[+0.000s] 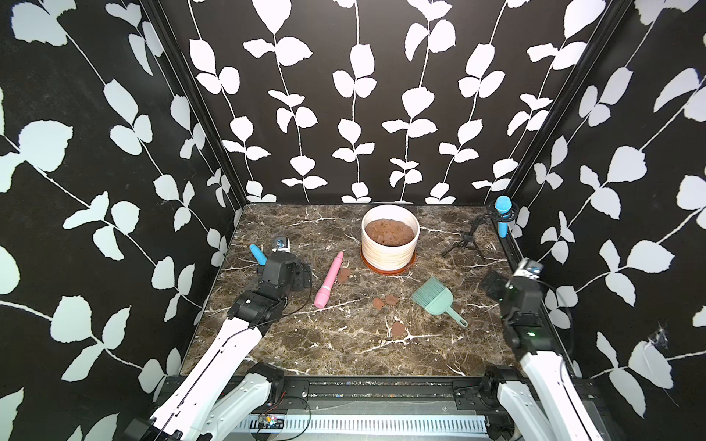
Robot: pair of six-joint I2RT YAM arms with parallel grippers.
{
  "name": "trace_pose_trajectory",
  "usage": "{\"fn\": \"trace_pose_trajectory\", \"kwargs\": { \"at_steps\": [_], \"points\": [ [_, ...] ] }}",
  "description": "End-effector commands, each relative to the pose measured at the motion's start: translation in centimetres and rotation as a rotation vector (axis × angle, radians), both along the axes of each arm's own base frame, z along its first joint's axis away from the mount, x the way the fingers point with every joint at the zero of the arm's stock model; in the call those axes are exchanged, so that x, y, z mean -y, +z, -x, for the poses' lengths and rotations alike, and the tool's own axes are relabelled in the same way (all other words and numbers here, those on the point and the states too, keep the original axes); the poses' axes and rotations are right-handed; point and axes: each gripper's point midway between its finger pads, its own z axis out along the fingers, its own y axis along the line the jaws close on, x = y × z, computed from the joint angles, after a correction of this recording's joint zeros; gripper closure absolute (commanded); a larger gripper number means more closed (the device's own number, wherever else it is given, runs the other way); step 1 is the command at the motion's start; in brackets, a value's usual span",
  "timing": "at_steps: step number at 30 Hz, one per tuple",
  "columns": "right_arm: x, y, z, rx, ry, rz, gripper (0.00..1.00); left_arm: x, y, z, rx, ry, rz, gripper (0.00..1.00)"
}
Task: Scrub the dried mud off the ceramic pot
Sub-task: Reset both arms
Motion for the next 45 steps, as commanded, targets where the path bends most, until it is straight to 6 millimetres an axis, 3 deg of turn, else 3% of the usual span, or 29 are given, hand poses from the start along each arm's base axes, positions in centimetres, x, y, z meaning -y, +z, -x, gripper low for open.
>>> {"fn": "trace_pose_trajectory", "kwargs": {
  "at_steps": [1, 5, 8, 11, 13, 15, 18, 22, 27, 31, 34, 36, 40, 42, 45],
  "points": [
    [-1.5, 1.0, -3.3, 0.143, 0.134, 0.101, 0.0, -0.1, -0.5, -0.3, 0.009, -0.013, -0.032, 0.02],
    [-3.1, -2.5, -5.8, 0.083, 0.248, 0.119, 0.0, 1.3, -1.2, -0.8, 0.034, -0.141, -0.085, 0.02],
    [-4.0, -3.2, -7.5, 0.128, 0.299, 0.133, 0.0, 4.0, -1.6, -1.0, 0.099, -0.368, -0.144, 0.02],
    [-4.7, -3.7, -9.1, 0.068, 0.357, 0.197, 0.0, 4.4, -2.4, -1.8, 0.196, -0.386, -0.133, 0.01],
    [-5.2, -3.7, -10.1, 0.098, 0.384, 0.254, 0.0, 4.0, -3.9, -2.1, 0.206, -0.362, -0.147, 0.02],
    [-5.6, -5.5, -10.7, 0.064, 0.407, 0.253, 0.0, 3.5, -4.9, -2.0, 0.179, -0.357, -0.186, 0.01],
    [-5.6, -6.3, -10.7, 0.081, 0.406, 0.265, 0.0, 2.6, -5.2, -2.4, 0.175, -0.338, -0.248, 0.02],
    [-5.7, -6.4, -10.9, 0.065, 0.409, 0.263, 0.0, 0.1, -6.7, -3.3, 0.136, -0.263, -0.275, 0.02],
    [-5.2, -6.5, -11.1, 0.048, 0.389, 0.25, 0.0, -2.1, -8.1, -5.7, 0.191, -0.192, -0.173, 0.02],
    [-4.6, -6.5, -11.2, 0.036, 0.353, 0.242, 0.0, -0.8, -8.9, -8.3, 0.298, -0.256, -0.152, 0.01],
    [-4.6, -6.5, -11.2, 0.035, 0.355, 0.237, 0.0, 0.2, -9.4, -9.0, 0.3, -0.316, -0.155, 0.01],
    [-4.5, -6.5, -11.2, 0.034, 0.357, 0.232, 0.0, -0.4, -9.0, -9.6, 0.354, -0.283, -0.174, 0.01],
    [-4.5, -6.5, -11.2, 0.033, 0.357, 0.231, 0.0, -1.9, -10.9, -10.2, 0.407, -0.239, -0.116, 0.01],
    [-4.5, -6.5, -11.3, 0.032, 0.36, 0.227, 0.0, -2.3, -12.0, -9.9, 0.316, -0.226, -0.115, 0.02],
    [-4.5, -6.6, -11.3, 0.03, 0.362, 0.224, 0.0, -3.4, -11.4, -11.5, 0.318, -0.163, -0.11, 0.02]
  ]
}}
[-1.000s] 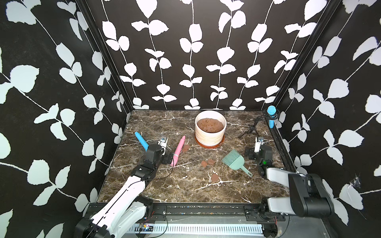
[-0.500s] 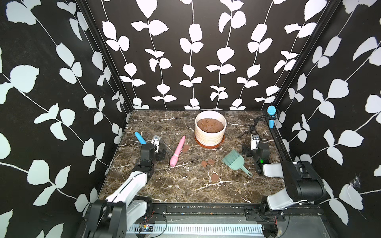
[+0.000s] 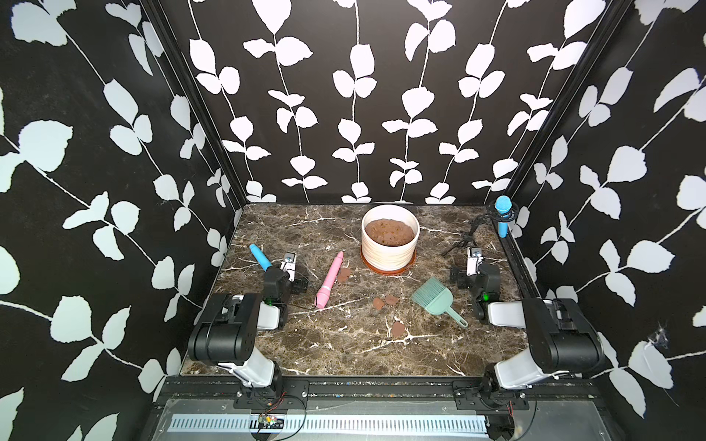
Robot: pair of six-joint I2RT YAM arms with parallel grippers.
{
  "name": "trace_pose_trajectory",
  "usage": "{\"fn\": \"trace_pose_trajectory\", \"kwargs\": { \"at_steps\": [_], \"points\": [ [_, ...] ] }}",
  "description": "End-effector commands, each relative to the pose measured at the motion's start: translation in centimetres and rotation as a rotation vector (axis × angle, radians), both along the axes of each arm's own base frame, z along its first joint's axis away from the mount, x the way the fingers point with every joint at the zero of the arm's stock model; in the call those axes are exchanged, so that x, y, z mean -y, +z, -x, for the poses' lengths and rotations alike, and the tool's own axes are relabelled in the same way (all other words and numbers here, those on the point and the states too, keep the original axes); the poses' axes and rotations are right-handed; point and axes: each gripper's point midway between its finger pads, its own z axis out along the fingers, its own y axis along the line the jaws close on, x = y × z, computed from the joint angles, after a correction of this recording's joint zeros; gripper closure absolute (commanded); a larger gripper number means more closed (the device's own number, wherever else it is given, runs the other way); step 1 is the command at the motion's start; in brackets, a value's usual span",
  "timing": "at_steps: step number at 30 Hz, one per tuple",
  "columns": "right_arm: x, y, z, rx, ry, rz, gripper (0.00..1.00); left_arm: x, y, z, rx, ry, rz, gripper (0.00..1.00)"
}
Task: Scrub the dried mud off the ceramic pot
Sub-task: Reset both arms
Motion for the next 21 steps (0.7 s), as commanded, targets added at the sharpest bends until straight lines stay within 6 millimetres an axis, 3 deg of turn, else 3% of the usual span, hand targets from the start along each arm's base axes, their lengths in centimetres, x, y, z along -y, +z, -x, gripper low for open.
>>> {"fn": "trace_pose_trajectory", "kwargs": {
  "at_steps": [1, 21],
  "points": [
    [0.11, 1.09, -0.66, 0.03, -0.004, -0.016, 0.0, -1.3, 2.91, -1.71, 0.07, 0.084, 0.042, 0.01],
    [0.12, 1.15, -0.63, 0.034, -0.006, -0.016, 0.0, -1.86, 2.52, -1.99, 0.052, 0.11, 0.042, 0.02]
  ]
}}
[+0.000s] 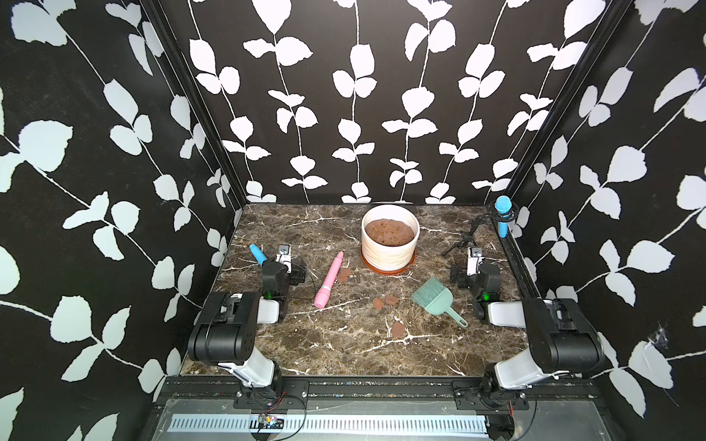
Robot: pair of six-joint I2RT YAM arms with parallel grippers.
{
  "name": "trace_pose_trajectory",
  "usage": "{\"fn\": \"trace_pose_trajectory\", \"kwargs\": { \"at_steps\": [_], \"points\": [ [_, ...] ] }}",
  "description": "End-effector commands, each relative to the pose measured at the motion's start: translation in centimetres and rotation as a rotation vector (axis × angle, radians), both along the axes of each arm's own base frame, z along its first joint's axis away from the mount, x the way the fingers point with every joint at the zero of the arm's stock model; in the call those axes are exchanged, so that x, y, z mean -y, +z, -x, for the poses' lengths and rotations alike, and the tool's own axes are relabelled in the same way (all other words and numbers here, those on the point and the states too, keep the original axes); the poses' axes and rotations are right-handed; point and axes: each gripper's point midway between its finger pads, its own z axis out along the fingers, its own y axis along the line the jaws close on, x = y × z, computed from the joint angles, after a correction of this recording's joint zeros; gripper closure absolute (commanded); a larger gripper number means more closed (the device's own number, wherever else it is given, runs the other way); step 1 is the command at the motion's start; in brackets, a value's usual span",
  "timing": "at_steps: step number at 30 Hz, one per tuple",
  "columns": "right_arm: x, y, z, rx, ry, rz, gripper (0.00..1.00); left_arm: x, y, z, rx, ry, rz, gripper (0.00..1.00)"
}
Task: Scrub the dried mud off the ceramic pot
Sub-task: Reset both arms
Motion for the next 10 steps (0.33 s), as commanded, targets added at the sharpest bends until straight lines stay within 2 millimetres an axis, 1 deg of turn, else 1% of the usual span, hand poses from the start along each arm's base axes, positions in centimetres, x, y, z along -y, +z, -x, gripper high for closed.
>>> {"fn": "trace_pose_trajectory", "kwargs": {
  "at_steps": [1, 10],
  "points": [
    [0.02, 1.1, -0.57, 0.033, -0.004, -0.015, 0.0, -0.28, 0.6, -0.25, 0.008, 0.014, 0.004, 0.02],
    [0.0, 1.08, -0.57, 0.032, -0.003, -0.015, 0.01, -0.34, 0.66, -0.16, 0.012, 0.016, 0.009, 0.02]
  ]
}}
